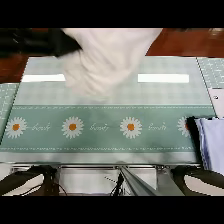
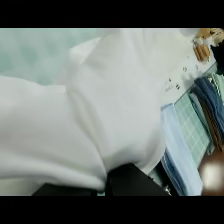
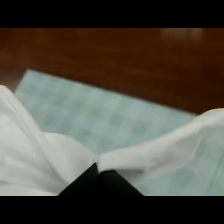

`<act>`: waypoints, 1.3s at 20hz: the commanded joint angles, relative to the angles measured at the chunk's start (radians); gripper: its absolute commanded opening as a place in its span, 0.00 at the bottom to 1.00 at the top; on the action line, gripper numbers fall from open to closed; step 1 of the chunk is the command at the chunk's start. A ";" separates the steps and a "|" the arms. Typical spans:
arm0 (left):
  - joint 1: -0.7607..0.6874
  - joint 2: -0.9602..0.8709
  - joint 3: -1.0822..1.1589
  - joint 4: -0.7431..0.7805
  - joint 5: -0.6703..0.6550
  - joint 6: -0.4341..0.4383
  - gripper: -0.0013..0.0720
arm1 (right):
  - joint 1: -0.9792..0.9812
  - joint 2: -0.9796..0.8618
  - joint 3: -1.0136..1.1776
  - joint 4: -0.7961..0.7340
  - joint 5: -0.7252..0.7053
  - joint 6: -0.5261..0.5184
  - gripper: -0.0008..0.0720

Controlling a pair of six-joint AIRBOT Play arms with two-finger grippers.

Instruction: Fold the shirts.

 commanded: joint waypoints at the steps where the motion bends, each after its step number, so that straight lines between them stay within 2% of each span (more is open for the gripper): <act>1: 0.039 0.005 0.351 0.137 -0.171 -0.108 0.05 | -0.013 0.111 0.216 -0.090 0.039 0.006 0.05; 3: 0.039 0.023 0.450 0.169 -0.303 -0.120 0.05 | -0.013 0.234 0.164 -0.114 0.043 -0.029 0.05; 7: 0.039 0.123 0.431 0.185 -0.473 -0.122 0.05 | -0.013 0.458 0.060 -0.225 0.087 -0.053 0.05; 12: 0.012 0.251 0.407 0.185 -0.532 -0.159 0.05 | -0.013 0.611 0.051 -0.266 0.217 -0.048 0.05; 16: -0.116 0.303 0.222 0.186 -0.527 -0.175 0.05 | -0.013 0.626 0.022 -0.269 0.335 -0.024 0.05; 18: -0.212 0.304 0.061 0.188 -0.469 -0.145 0.05 | -0.013 0.626 -0.072 -0.280 0.336 -0.024 0.05; 19: -0.249 0.298 -0.019 0.198 -0.399 -0.109 0.05 | -0.013 0.623 -0.139 -0.292 0.330 -0.024 0.05; 21: -0.292 0.260 -0.142 0.307 -0.233 -0.100 0.05 | -0.013 0.586 -0.278 -0.353 0.286 0.002 0.04; 23: -0.298 0.175 -0.194 0.451 -0.104 -0.100 0.05 | -0.013 0.496 -0.338 -0.378 0.238 0.002 0.04; 26: -0.297 -0.013 -0.201 0.507 0.056 -0.088 0.05 | -0.014 0.285 -0.339 -0.374 0.124 0.000 0.04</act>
